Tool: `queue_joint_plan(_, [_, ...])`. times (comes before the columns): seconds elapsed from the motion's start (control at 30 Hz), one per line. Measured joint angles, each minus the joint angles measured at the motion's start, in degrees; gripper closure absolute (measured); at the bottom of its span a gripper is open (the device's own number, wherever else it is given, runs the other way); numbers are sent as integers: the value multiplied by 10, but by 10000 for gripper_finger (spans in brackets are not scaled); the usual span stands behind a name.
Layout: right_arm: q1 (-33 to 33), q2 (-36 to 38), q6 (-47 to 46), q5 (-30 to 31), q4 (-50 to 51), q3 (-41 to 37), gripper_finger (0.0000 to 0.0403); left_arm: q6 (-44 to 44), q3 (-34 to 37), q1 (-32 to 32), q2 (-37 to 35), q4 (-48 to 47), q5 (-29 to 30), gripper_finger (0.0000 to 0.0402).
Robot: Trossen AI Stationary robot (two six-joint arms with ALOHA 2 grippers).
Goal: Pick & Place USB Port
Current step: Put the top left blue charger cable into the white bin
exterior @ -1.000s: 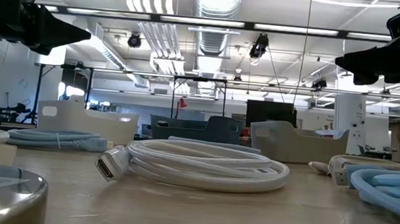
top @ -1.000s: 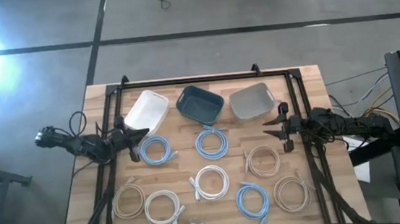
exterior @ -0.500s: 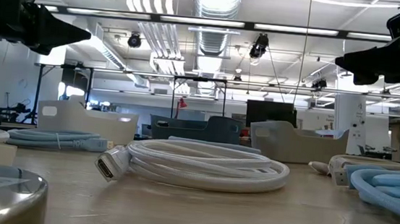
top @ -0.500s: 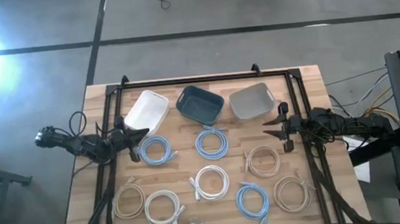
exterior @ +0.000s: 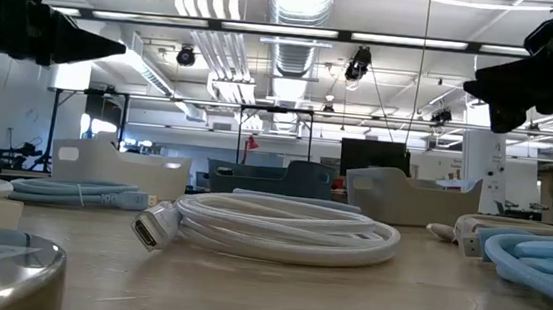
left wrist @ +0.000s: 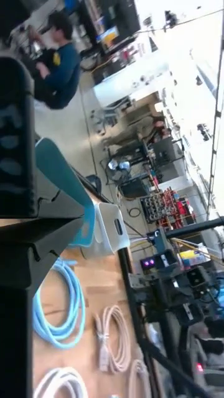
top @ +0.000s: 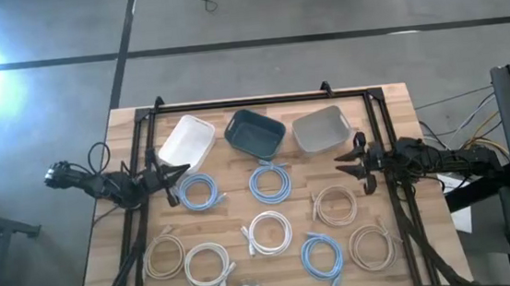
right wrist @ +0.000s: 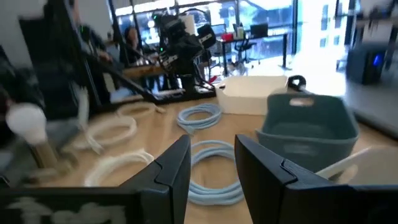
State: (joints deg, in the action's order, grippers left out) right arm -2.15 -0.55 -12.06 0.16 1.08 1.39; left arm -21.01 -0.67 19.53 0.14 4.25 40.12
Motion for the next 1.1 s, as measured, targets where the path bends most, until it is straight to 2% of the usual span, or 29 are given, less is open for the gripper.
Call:
queue_joint_plan(0.13, [0,0,7,0,0,0,284,92,0,0,0,2,0,401])
queue_joint_plan(0.23, [0,0,53,0,-7,0,284,127,0,0,0,9,-1,401])
queue_joint_plan(0.37, [0,0,95,1,-39,0,284,138,0,0,0,20,-1,401])
queue_joint_plan(0.53, [0,-7,86,9,-106,0,284,135,0,0,0,25,-24,401])
queue_joint_plan(0.7, [0,-45,91,11,-174,0,279,155,-1,0,1,80,-35,396])
queue_joint_plan(0.8, [0,-89,91,11,-218,0,265,163,-12,0,8,83,-47,368])
queue_joint_plan(0.93, [0,-166,91,27,-279,7,236,184,-31,0,39,84,-46,301])
queue_joint_plan(1.1, [0,-268,77,59,-280,51,204,219,-63,0,102,41,-46,233])
